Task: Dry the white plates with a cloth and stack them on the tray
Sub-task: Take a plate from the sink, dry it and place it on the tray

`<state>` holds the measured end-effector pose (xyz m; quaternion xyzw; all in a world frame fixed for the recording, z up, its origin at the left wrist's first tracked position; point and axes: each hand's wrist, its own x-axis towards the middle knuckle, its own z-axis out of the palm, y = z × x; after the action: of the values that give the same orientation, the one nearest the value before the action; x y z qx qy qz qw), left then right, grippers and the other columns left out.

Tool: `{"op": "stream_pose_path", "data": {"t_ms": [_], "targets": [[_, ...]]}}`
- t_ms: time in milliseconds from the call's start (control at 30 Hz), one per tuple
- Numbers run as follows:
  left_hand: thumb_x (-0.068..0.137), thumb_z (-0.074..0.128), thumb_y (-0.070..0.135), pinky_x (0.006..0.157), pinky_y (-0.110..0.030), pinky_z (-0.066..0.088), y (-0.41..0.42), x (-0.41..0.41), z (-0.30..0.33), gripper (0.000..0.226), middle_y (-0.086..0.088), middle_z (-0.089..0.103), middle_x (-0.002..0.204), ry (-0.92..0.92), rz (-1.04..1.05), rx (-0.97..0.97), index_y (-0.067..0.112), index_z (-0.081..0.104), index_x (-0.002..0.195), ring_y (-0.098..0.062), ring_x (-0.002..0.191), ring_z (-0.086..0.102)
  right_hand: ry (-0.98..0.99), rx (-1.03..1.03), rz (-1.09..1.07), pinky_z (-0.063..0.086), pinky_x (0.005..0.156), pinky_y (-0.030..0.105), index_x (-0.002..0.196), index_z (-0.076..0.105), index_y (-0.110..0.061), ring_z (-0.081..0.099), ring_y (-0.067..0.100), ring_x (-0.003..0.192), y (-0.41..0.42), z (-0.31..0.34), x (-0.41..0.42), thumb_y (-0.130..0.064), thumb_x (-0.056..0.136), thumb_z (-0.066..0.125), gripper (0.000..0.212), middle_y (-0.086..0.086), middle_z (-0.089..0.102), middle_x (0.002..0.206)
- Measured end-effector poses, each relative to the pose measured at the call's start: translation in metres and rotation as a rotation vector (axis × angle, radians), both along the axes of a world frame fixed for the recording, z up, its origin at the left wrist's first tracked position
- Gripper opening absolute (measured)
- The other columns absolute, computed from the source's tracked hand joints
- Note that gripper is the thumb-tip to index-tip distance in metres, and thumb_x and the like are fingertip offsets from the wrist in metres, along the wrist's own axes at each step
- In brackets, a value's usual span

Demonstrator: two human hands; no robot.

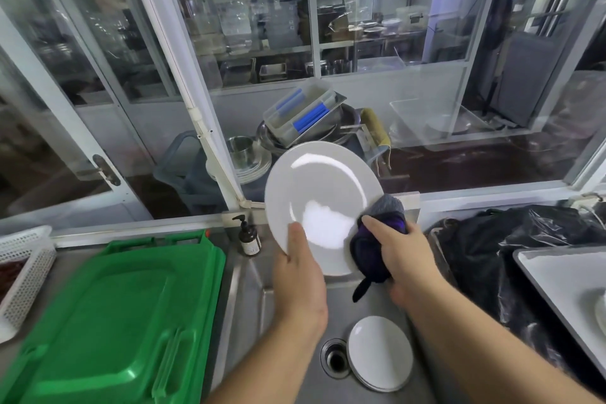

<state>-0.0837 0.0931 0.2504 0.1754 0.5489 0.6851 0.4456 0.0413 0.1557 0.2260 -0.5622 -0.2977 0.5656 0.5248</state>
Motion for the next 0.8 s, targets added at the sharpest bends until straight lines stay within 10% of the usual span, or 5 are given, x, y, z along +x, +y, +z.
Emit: {"op": "stream_pose_path", "data": {"t_ms": [200, 533, 800], "targets": [[0.105, 0.056, 0.025, 0.098, -0.051, 0.057, -0.006, -0.009, -0.004, 0.016, 0.008, 0.08, 0.105, -0.042, -0.209, -0.022, 0.026, 0.068, 0.115, -0.013, 0.096, 0.076, 0.014, 0.02, -0.022, 0.06, 0.07, 0.036, 0.106, 0.07, -0.011, 0.071, 0.028, 0.082, -0.001, 0.006, 0.014, -0.014, 0.084, 0.084, 0.027, 0.013, 0.074, 0.099], [0.102, 0.059, 0.015, 0.102, -0.051, 0.054, 0.002, -0.087, 0.024, 0.02, -0.012, 0.079, 0.107, 0.325, -0.545, -0.218, 0.008, 0.071, 0.116, -0.034, 0.107, 0.073, -0.503, 0.262, 0.354, 0.062, 0.081, 0.041, 0.104, 0.07, -0.033, 0.072, 0.019, 0.087, 0.013, 0.048, 0.048, -0.021, 0.077, 0.09, 0.036, -0.005, 0.075, 0.095], [0.097, 0.065, 0.032, 0.101, -0.053, 0.055, -0.006, -0.062, 0.01, 0.02, 0.0, 0.08, 0.104, 0.374, -0.271, -0.048, 0.017, 0.076, 0.103, -0.024, 0.105, 0.074, -0.257, 0.151, 0.17, 0.064, 0.082, 0.046, 0.1, 0.068, -0.028, 0.072, 0.026, 0.089, 0.009, 0.029, 0.028, -0.021, 0.078, 0.089, 0.031, 0.004, 0.074, 0.097]]}}
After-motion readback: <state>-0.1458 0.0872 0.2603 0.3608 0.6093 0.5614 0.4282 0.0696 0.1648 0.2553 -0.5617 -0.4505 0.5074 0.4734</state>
